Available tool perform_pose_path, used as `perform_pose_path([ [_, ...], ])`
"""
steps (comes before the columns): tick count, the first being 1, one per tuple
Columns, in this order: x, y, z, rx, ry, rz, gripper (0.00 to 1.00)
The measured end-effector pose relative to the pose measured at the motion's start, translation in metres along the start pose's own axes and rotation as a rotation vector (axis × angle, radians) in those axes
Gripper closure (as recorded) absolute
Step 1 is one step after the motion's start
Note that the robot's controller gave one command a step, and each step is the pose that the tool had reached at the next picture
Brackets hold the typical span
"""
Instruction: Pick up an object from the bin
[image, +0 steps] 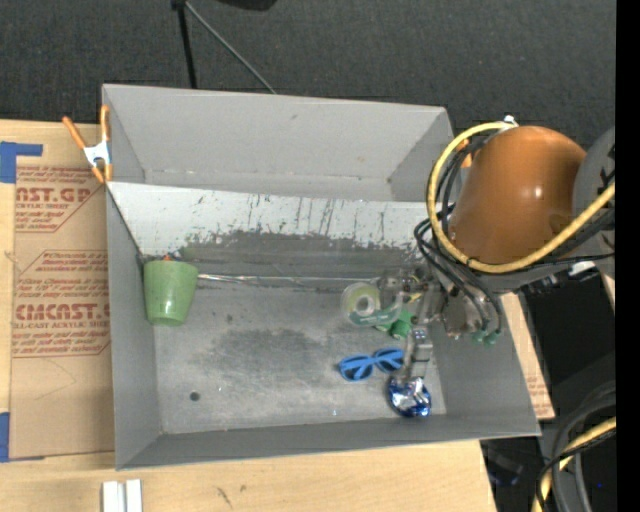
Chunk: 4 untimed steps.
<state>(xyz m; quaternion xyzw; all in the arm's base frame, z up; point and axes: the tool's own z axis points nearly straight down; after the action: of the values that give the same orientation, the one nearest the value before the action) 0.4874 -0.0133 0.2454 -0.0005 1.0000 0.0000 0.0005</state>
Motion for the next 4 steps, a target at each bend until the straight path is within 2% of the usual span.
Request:
perform_pose_path([
  [1, -0.015, -0.039, 0.153, -0.001, 0.008, -0.075, 0.0],
  [2, -0.043, -0.059, 0.177, -0.001, 0.0, -0.007, 0.0],
  [3, -0.043, -0.059, 0.175, -0.001, -0.002, -0.008, 1.0],
  [4, -0.079, -0.034, 0.033, 0.0, -0.009, 0.008, 1.0],
])
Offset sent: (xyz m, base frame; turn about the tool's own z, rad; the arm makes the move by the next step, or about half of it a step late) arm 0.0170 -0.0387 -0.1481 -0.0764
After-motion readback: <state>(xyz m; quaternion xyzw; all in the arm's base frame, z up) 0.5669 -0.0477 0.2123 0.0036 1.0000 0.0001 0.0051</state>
